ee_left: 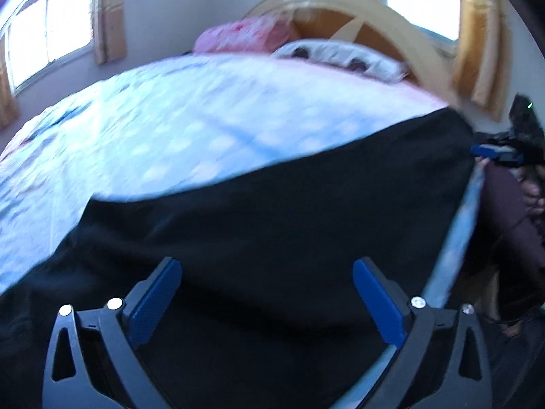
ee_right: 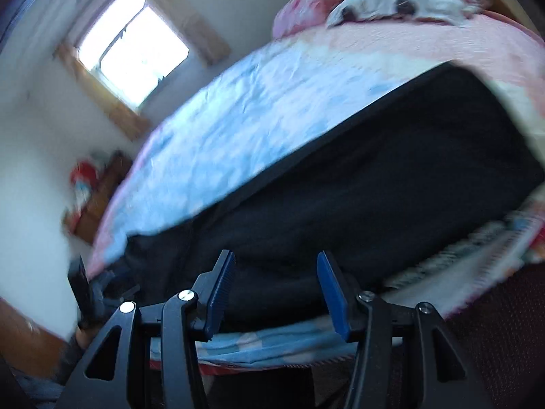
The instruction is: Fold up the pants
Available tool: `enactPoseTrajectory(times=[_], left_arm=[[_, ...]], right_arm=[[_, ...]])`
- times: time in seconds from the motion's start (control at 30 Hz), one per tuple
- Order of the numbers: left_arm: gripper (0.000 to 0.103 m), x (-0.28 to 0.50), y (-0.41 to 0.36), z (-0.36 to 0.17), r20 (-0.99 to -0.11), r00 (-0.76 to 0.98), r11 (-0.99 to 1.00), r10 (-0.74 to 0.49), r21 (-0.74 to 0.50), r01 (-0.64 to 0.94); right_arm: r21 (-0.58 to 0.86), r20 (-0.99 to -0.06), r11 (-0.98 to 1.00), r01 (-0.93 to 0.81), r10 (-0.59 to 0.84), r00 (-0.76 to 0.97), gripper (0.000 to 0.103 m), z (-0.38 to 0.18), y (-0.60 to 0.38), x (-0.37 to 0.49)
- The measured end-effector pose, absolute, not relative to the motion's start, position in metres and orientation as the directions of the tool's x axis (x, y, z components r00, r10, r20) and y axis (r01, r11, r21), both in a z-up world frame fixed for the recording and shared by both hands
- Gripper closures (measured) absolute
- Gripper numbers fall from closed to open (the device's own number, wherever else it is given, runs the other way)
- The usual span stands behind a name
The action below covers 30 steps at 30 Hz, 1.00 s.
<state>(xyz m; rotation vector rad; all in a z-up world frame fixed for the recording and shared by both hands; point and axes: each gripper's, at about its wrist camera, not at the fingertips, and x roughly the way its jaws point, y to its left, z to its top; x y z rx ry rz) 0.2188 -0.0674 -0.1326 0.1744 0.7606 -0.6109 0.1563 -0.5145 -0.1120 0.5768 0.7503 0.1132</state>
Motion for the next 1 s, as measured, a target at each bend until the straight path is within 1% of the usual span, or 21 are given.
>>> enactPoseTrajectory(times=[0.07,0.13,0.17,0.27,0.4,0.53,0.6,0.63,0.67,0.7,0.77,0.87,0.9,0.93,1.0], left_arm=[[0.0,0.216,-0.085,-0.126,-0.679,0.551,0.789,-0.485,-0.068,0.611],[0.0,0.218,-0.101,-0.126,-0.678,0.519,0.76,-0.52,-0.091,0.643],[0.0,0.221,-0.113,-0.129,-0.684,0.499,0.749,-0.533,-0.108,0.654],[0.0,0.224,-0.136,-0.134,-0.694,0.47,0.732,-0.546,-0.121,0.671],[0.0,0.223,-0.158,-0.143,-0.716,0.424,0.713,-0.554,-0.145,0.686],[0.0,0.224,-0.166,-0.155,-0.743,0.406,0.708,-0.532,-0.128,0.694],[0.0,0.222,-0.166,-0.157,-0.739,0.418,0.7,-0.527,-0.099,0.707],[0.0,0.221,-0.167,-0.157,-0.741,0.42,0.697,-0.523,-0.089,0.712],[0.0,0.22,-0.168,-0.157,-0.742,0.421,0.696,-0.521,-0.084,0.713],[0.0,0.22,-0.168,-0.157,-0.741,0.422,0.695,-0.522,-0.084,0.714],[0.0,0.22,-0.166,-0.157,-0.74,0.421,0.695,-0.524,-0.086,0.714],[0.0,0.22,-0.166,-0.156,-0.739,0.419,0.697,-0.528,-0.095,0.711],[0.0,0.22,-0.166,-0.156,-0.738,0.42,0.697,-0.528,-0.094,0.711],[0.0,0.219,-0.167,-0.156,-0.739,0.42,0.697,-0.526,-0.093,0.711],[0.0,0.22,-0.166,-0.153,-0.74,0.42,0.705,-0.526,-0.103,0.702]], right_arm=[[0.55,-0.599,0.815,0.182,0.233,0.766,0.051,-0.109,-0.538,0.139],[0.568,-0.601,0.773,0.282,0.155,0.784,0.051,-0.111,-0.563,0.123],[0.59,-0.596,0.745,0.313,0.139,0.791,0.051,-0.115,-0.575,0.118],[0.652,-0.594,0.666,0.362,0.151,0.79,0.051,-0.129,-0.596,0.115],[0.679,-0.578,0.628,0.381,0.137,0.805,0.051,-0.132,-0.612,0.117],[0.698,-0.569,0.603,0.386,0.14,0.811,0.051,-0.14,-0.625,0.121],[0.705,-0.568,0.591,0.392,0.141,0.811,0.051,-0.144,-0.631,0.125],[0.711,-0.561,0.589,0.383,0.147,0.815,0.056,-0.145,-0.631,0.126],[0.712,-0.556,0.594,0.375,0.151,0.817,0.064,-0.146,-0.632,0.127],[0.712,-0.556,0.595,0.373,0.153,0.817,0.065,-0.147,-0.633,0.127],[0.72,-0.564,0.574,0.39,0.157,0.811,0.065,-0.151,-0.636,0.128],[0.748,-0.544,0.54,0.386,0.165,0.823,0.064,-0.154,-0.639,0.122],[0.748,-0.544,0.537,0.39,0.16,0.823,0.061,-0.155,-0.639,0.119],[0.748,-0.549,0.529,0.401,0.152,0.822,0.055,-0.156,-0.639,0.117],[0.761,-0.538,0.512,0.399,0.156,0.828,0.054,-0.158,-0.643,0.113]])
